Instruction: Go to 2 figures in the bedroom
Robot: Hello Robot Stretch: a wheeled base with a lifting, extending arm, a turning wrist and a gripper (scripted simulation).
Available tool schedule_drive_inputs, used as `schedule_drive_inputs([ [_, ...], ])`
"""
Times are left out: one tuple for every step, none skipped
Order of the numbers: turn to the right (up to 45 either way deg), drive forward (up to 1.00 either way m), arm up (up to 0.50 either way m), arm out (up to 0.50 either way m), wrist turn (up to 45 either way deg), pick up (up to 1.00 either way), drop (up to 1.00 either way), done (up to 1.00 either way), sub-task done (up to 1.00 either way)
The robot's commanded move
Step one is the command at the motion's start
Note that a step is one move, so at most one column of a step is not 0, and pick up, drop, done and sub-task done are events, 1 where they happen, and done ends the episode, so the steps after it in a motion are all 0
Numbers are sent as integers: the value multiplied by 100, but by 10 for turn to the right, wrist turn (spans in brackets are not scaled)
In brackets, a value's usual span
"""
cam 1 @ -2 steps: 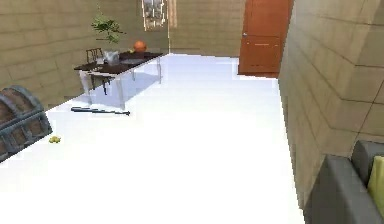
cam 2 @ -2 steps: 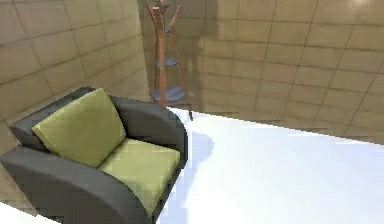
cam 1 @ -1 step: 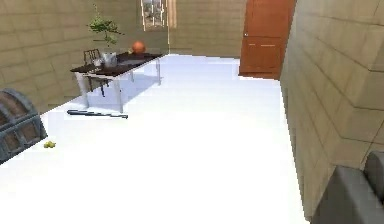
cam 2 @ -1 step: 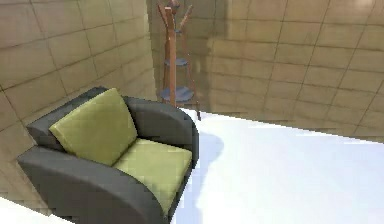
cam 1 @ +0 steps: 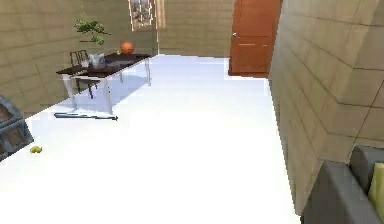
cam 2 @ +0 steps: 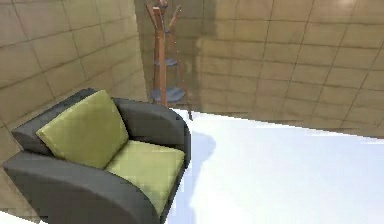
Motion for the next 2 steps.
schedule_drive_inputs([
  [0,100,0,0,0,0,0,0,0],
  [0,100,0,0,0,0,0,0,0],
])
